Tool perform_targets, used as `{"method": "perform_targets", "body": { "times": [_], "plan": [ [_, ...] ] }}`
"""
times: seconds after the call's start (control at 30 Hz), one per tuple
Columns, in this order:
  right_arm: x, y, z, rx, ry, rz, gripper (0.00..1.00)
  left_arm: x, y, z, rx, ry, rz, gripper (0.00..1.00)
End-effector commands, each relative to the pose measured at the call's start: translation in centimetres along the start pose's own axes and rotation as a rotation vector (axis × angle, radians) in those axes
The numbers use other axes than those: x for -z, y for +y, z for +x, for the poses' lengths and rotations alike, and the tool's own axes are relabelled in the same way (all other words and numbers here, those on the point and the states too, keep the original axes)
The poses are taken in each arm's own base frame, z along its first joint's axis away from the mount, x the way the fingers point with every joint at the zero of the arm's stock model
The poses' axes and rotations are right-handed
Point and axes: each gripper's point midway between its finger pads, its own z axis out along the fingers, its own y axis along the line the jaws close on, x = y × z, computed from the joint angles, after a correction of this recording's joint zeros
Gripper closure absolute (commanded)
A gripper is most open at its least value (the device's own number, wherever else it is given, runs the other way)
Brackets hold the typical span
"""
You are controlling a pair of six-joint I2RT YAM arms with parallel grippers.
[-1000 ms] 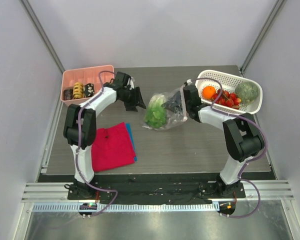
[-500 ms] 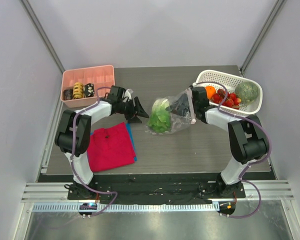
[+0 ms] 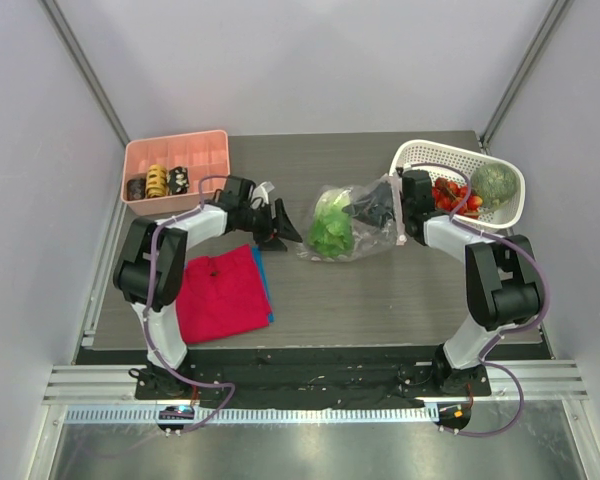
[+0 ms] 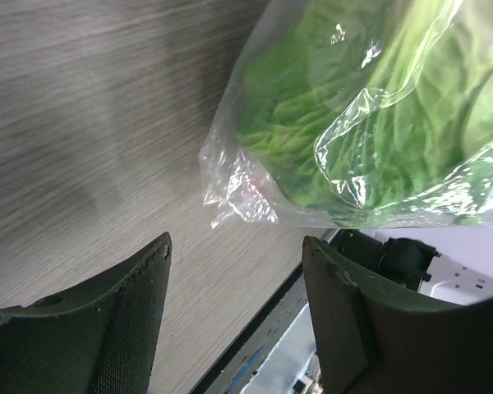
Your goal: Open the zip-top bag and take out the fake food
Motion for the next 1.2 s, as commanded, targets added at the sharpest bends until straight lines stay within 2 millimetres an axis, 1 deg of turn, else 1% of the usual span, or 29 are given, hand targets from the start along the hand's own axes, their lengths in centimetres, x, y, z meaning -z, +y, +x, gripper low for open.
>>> {"method": "perform_targets", "body": {
  "times": [0.0,0.07,0.13,0.23,0.27,0.33,0.37,0.4,0.43,0.47,0.5,0.53,0.57,0.6,0.67,0.73,0.77,0.8,0.83,0.87,0.9,0.93,0.97,1.0,1.03,1.07,1.1,1.13,1.17],
  "plan": [
    [0.2,2.8,-0.8,-0.017,0.000,-0.115,0.99,-0.8,-1.0,1.0,-0.047,0.040,0.043,0.36],
    [0.1,3.1,-0.9,-0.026,0.001,-0.125,0.99,-1.4,-0.6,0.9,-0.031,0.042,0.047,0.37],
    [0.2,3.2,-0.9,-0.027,0.002,-0.127,0.99,-1.6,-0.8,0.5,-0.029,0.033,0.056,0.38],
    [0.3,3.5,-0.8,-0.030,0.009,-0.136,0.99,-2.0,-0.4,-0.3,-0.031,0.018,0.032,0.48],
    [0.4,3.5,-0.8,-0.031,0.008,-0.136,0.99,-2.3,-0.2,-1.0,-0.032,0.003,0.012,0.60],
    [0.8,3.9,-0.7,-0.024,0.007,-0.141,0.99,-2.2,0.7,-1.2,-0.023,-0.001,-0.040,0.73],
    [1.0,4.0,-0.8,-0.023,0.005,-0.137,0.99,-2.1,0.7,-1.8,-0.030,-0.015,-0.064,0.93],
    [1.1,4.0,-0.8,-0.016,0.007,-0.133,0.99,-1.8,2.1,-1.8,-0.021,-0.019,-0.141,0.98],
    [1.3,3.6,-0.7,-0.023,0.010,-0.100,0.99,-1.6,2.6,-2.1,-0.021,-0.028,-0.169,1.00],
    [1.7,4.1,-1.0,0.002,-0.002,-0.096,0.99,-1.3,3.0,-2.3,-0.020,-0.040,-0.198,1.00],
    [1.9,3.9,-0.9,0.040,-0.005,-0.078,0.99,-0.9,3.6,-2.8,-0.019,-0.067,-0.240,1.00],
    [2.1,3.0,-0.7,0.035,0.001,-0.024,0.99,-0.5,4.1,-3.0,-0.002,-0.080,-0.264,1.00],
    [2.5,3.5,-1.0,0.061,-0.008,-0.015,0.99,-0.2,4.4,-3.2,0.006,-0.095,-0.279,1.00],
    [2.7,2.9,-0.7,0.084,0.000,0.014,0.99,0.1,4.9,-3.3,0.019,-0.113,-0.303,1.00],
    [3.3,2.4,-0.4,0.092,0.015,0.052,0.99,0.8,5.0,-3.8,0.045,-0.151,-0.322,1.00],
    [4.0,1.8,0.2,0.118,0.035,0.091,0.99,1.9,5.9,-4.4,0.057,-0.206,-0.401,1.00],
    [4.2,1.8,0.3,0.128,0.037,0.099,0.99,2.1,5.8,-4.6,0.057,-0.223,-0.407,1.00],
    [4.7,2.1,0.4,0.131,0.030,0.094,0.99,2.2,5.5,-4.9,0.052,-0.235,-0.397,1.00],
    [4.9,2.3,0.1,0.111,0.015,0.086,0.99,1.4,3.9,-3.9,0.049,-0.176,-0.285,1.00],
    [5.0,2.6,0.0,0.103,0.007,0.073,0.99,0.8,1.7,-4.9,0.012,-0.187,-0.159,1.00],
    [4.9,3.0,-0.1,0.102,0.002,0.060,0.99,0.5,0.4,-4.6,0.011,-0.164,-0.089,0.99],
    [4.9,3.4,-0.3,0.094,-0.002,0.053,0.99,-0.1,-0.9,-3.6,-0.007,-0.136,-0.018,0.96],
    [5.0,4.1,-0.6,0.080,-0.009,0.040,0.99,0.1,-3.2,-3.0,-0.062,-0.118,0.068,0.86],
    [5.0,4.3,-0.8,0.065,-0.020,0.036,0.99,0.2,-4.3,-2.7,-0.108,-0.117,0.098,0.79],
    [5.0,4.9,-1.1,0.066,-0.028,0.022,0.99,0.0,-5.1,-1.7,-0.144,-0.095,0.117,0.66],
    [5.1,5.2,-1.3,0.045,-0.035,0.016,0.99,0.6,-5.9,-1.3,-0.178,-0.096,0.134,0.61],
    [5.1,5.5,-1.5,0.037,-0.037,0.009,0.99,0.7,-6.0,-1.0,-0.212,-0.102,0.133,0.57],
    [5.1,5.9,-1.8,0.033,-0.045,-0.002,0.99,1.0,-6.0,-0.7,-0.226,-0.110,0.137,0.46],
    [5.1,6.1,-2.0,0.010,-0.047,-0.007,0.99,1.1,-5.2,-0.2,-0.231,-0.118,0.121,0.44]
  ]
}}
